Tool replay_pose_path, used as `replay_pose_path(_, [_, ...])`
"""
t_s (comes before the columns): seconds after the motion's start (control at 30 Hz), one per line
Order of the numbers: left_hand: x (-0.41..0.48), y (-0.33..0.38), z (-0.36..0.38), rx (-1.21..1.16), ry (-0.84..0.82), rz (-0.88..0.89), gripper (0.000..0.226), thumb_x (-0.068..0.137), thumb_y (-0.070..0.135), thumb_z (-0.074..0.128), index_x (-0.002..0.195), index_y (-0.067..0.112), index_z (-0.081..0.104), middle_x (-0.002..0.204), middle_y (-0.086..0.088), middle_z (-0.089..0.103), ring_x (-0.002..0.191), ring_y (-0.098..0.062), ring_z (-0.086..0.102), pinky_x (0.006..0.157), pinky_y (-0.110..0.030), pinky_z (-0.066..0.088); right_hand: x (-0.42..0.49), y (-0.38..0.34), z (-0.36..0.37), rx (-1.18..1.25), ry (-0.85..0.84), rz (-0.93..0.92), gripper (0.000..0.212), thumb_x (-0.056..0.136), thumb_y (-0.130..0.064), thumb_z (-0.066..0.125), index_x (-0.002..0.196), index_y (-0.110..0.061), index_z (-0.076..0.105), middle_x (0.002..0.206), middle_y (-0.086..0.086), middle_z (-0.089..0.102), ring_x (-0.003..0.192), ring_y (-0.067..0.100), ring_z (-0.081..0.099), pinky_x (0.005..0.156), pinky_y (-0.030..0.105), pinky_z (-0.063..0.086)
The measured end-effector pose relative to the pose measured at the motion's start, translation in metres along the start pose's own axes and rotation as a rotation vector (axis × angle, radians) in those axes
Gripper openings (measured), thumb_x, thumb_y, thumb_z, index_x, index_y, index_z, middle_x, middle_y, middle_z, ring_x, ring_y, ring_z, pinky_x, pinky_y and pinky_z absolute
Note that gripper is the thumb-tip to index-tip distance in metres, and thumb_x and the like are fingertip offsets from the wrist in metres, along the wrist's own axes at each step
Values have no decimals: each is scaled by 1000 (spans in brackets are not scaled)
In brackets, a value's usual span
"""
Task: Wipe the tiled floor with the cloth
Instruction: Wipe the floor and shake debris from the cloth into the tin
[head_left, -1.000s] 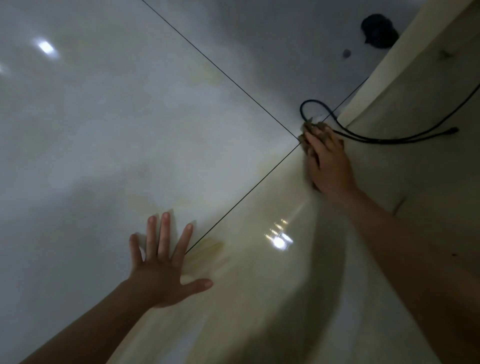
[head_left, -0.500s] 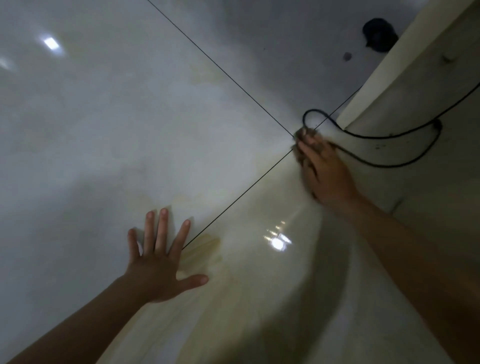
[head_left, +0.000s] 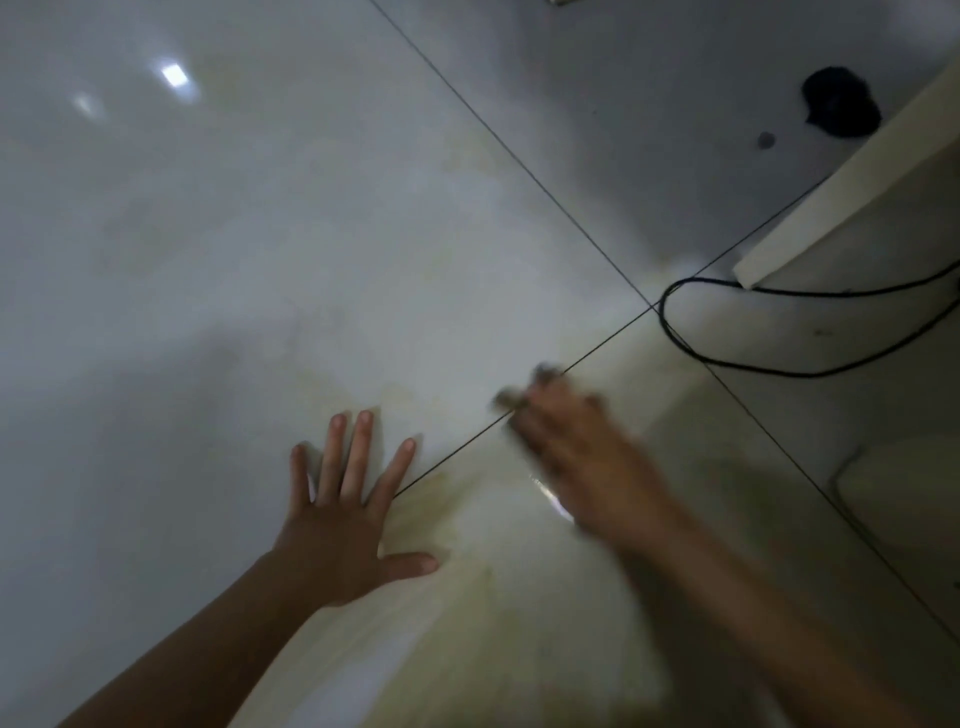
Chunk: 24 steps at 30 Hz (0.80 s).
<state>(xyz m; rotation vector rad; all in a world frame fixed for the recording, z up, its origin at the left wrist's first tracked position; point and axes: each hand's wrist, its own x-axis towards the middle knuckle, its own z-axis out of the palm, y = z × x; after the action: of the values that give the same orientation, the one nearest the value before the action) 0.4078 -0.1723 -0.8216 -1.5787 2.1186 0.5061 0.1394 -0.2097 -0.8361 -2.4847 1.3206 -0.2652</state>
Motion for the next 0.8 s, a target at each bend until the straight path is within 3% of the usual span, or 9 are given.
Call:
replay_pose_path(0.07, [-2, -3, 5, 21, -6, -7, 118, 60, 94, 1, 154, 24, -2, 155, -31, -11, 142, -50, -8, 107, -69, 13, 4, 56, -23, -36, 80, 243, 54, 95, -2, 47, 147, -14, 38, 157, 6, 29, 148, 29, 15, 116, 47, 23])
replay_pose_path(0.17, [-5, 3, 5, 17, 77, -15, 113, 65, 91, 5, 154, 21, 14, 154, -31, 15, 139, -51, 18, 101, -70, 26, 7, 76, -31, -57, 232, 602, 46, 97, -6, 45, 143, -6, 44, 153, 18, 34, 146, 33, 21, 117, 44, 22])
replay_pose_path(0.23, [-3, 0, 11, -23, 52, -8, 116, 53, 94, -5, 149, 31, -22, 153, -24, -29, 142, -45, -20, 110, -67, 4, 17, 39, -15, -71, 270, 716, 48, 95, -14, 42, 143, -8, 44, 154, 18, 33, 146, 35, 18, 115, 46, 21])
replay_pose_path(0.3, [1, -6, 23, -38, 8, -11, 117, 44, 99, -6, 134, 36, -44, 137, -13, -56, 130, -36, -47, 110, -62, -13, 19, -28, 14, -79, 264, 562, 51, 93, -23, 39, 142, -11, 44, 156, 11, 30, 146, 34, 18, 111, 48, 26])
replay_pose_path(0.4, [2, -19, 25, -112, 7, 91, 132, 46, 101, 30, 134, 36, -45, 135, -7, -58, 128, -29, -50, 106, -58, -23, -8, -130, 66, 5, 135, 203, 44, 98, -29, 39, 134, -8, 54, 153, 10, 36, 145, 35, 23, 110, 51, 29])
replay_pose_path(0.5, [-24, -43, 23, -19, 185, 197, 143, 47, 97, 42, 143, 23, -33, 151, -14, -38, 142, -32, -28, 111, -54, -14, -10, -121, 59, -3, -24, -178, 44, 101, -26, 35, 128, -2, 60, 145, 18, 46, 140, 39, 33, 109, 54, 34])
replay_pose_path(0.57, [-57, -58, 25, 24, 289, 211, 141, 49, 92, 45, 152, 9, -2, 159, -21, -2, 146, -40, 3, 111, -63, 9, 4, -74, 37, -136, -38, -246, 46, 102, -26, 30, 136, -6, 52, 147, 14, 44, 143, 35, 29, 113, 49, 29])
replay_pose_path(0.7, [-132, -90, 58, -33, 274, 58, 133, 55, 92, 40, 143, -8, 34, 151, -26, 29, 137, -43, 32, 102, -67, 31, 21, -52, 26, -166, 202, 581, 52, 101, -28, 27, 147, -7, 37, 154, 18, 32, 147, 34, 18, 117, 46, 18])
replay_pose_path(0.8, [-176, -110, 85, -49, 171, -44, 129, 58, 89, 26, 135, -13, 43, 146, -28, 37, 132, -44, 41, 97, -67, 37, 26, -138, 62, -171, 289, 711, 48, 103, -22, 34, 148, -7, 34, 156, 17, 27, 147, 34, 13, 120, 43, 9])
